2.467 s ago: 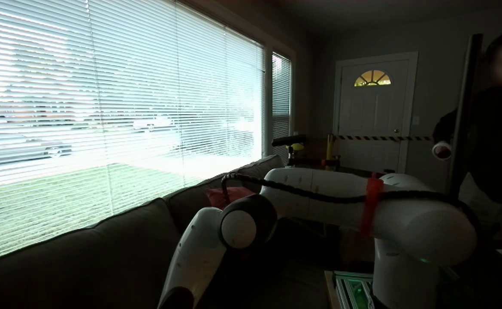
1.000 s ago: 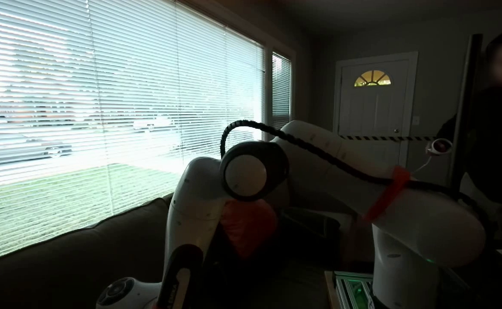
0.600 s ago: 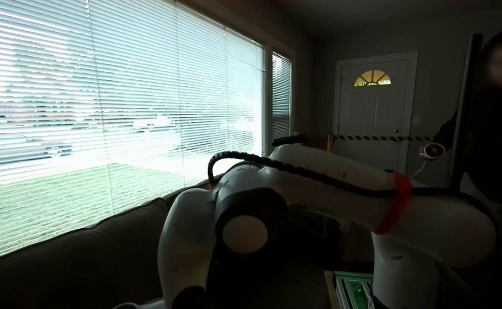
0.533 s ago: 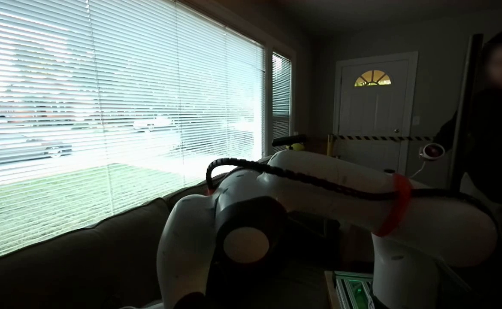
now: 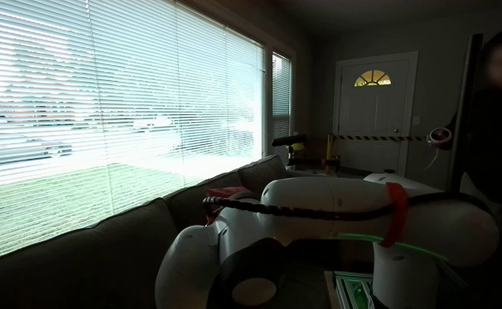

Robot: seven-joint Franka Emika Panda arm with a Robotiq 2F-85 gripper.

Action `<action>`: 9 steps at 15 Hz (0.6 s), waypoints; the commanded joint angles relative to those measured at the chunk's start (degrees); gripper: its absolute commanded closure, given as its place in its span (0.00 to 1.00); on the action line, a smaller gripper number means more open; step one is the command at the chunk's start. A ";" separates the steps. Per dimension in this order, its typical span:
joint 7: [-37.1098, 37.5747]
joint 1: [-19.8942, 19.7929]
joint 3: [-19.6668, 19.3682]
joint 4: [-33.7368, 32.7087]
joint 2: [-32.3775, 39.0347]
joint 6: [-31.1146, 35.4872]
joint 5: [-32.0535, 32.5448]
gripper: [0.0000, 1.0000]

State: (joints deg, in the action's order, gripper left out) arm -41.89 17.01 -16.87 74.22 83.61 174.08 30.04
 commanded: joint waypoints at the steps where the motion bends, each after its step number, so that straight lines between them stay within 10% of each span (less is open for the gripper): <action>1: 0.06 -0.01 -0.02 -0.29 0.17 0.00 0.00 0.00; 9: 0.03 -5.36 10.23 -3.27 1.02 -3.02 -0.30 0.00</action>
State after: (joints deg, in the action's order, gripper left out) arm -41.80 13.80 -9.68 73.37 83.09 173.13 29.58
